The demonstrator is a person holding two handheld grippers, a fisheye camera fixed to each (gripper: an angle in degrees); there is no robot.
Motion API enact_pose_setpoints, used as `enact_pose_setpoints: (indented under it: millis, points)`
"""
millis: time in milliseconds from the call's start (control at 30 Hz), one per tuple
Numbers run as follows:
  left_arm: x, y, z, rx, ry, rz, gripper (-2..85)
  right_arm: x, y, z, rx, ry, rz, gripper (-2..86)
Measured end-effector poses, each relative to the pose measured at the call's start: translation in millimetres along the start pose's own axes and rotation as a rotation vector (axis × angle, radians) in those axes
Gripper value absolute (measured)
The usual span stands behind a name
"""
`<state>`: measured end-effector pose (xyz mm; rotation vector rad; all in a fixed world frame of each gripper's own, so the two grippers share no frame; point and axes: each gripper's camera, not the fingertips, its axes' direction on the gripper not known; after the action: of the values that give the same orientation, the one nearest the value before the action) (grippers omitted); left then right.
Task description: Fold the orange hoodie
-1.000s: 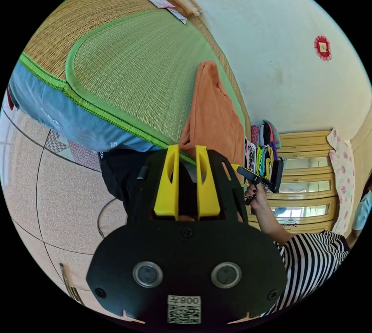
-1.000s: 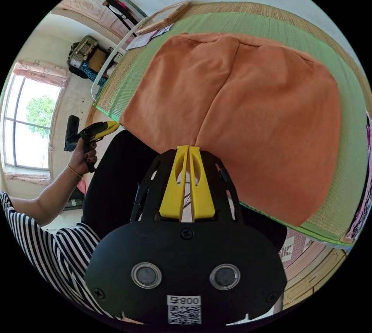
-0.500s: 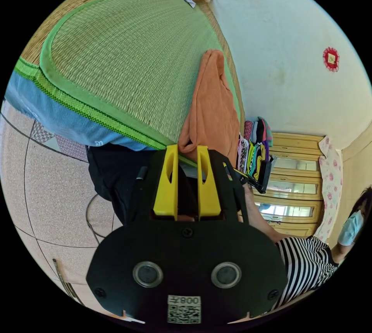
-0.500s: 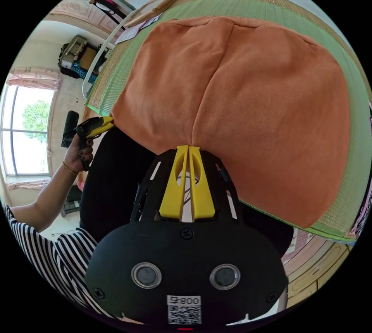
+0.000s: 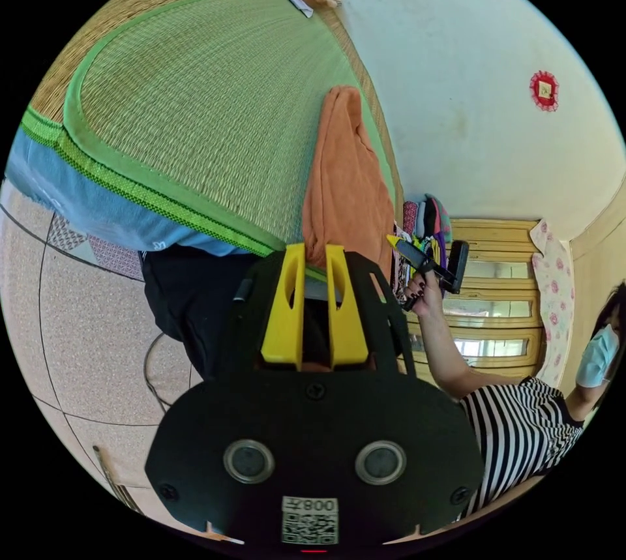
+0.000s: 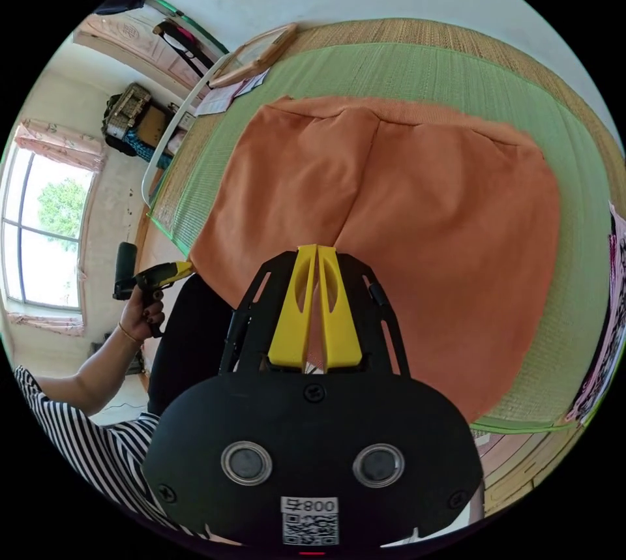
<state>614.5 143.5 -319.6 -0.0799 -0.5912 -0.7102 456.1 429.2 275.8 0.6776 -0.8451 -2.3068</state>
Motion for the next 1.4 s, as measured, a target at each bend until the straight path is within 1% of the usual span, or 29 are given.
enact_pose_setpoints:
  millis: [100, 233, 433, 600, 767, 900, 1000, 1167, 1233, 1333, 1400]
  points:
    - [-10.1, 5.2, -0.2, 0.015, 0.045, -0.038, 8.6, 3.1, -17.0, 17.5, -0.041, 0.017, 0.018, 0.1]
    - [-19.6, 5.2, 2.5, 0.015, 0.097, -0.06, 8.4, 2.9, -24.3, 34.3, -0.079, 0.035, 0.03, 0.1]
    - [-15.1, -6.4, 9.7, -0.053, 0.043, -0.053, 5.2, 4.1, -28.4, 38.1, -0.088, 0.017, 0.047, 0.1]
    - [-3.8, -5.2, 3.9, -0.031, 0.083, -0.015, 4.0, -2.2, -33.5, 30.7, -0.102, 0.027, 0.032, 0.1]
    - [6.0, -6.1, -0.9, -0.023, 0.09, 0.007, 3.8, -3.8, -43.5, 0.3, -0.054, 0.022, 0.023, 0.1]
    - [14.0, -9.8, -4.8, -0.027, 0.101, 0.019, 3.7, 1.7, -73.1, -21.3, 0.013, -0.001, 0.036, 0.1]
    - [22.7, -12.8, -8.3, -0.033, 0.098, 0.036, 3.5, 0.6, -106.4, -19.5, 0.019, 0.033, 0.024, 0.1]
    - [39.0, -18.6, -14.4, -0.046, 0.091, 0.066, 3.3, 7.9, -158.0, -1.3, 0.0, 0.083, 0.06, 0.1]
    - [44.6, -20.9, -16.8, -0.051, 0.093, 0.072, 3.2, 14.2, -175.1, 10.9, -0.038, 0.092, 0.084, 0.1]
    - [53.1, -24.2, -21.0, -0.055, 0.108, 0.077, 3.2, 17.2, -184.2, 33.9, -0.115, 0.135, 0.08, 0.1]
    - [60.6, -26.8, -24.4, -0.057, 0.124, 0.082, 3.2, 17.2, -184.5, 35.2, -0.095, 0.13, 0.085, 0.1]
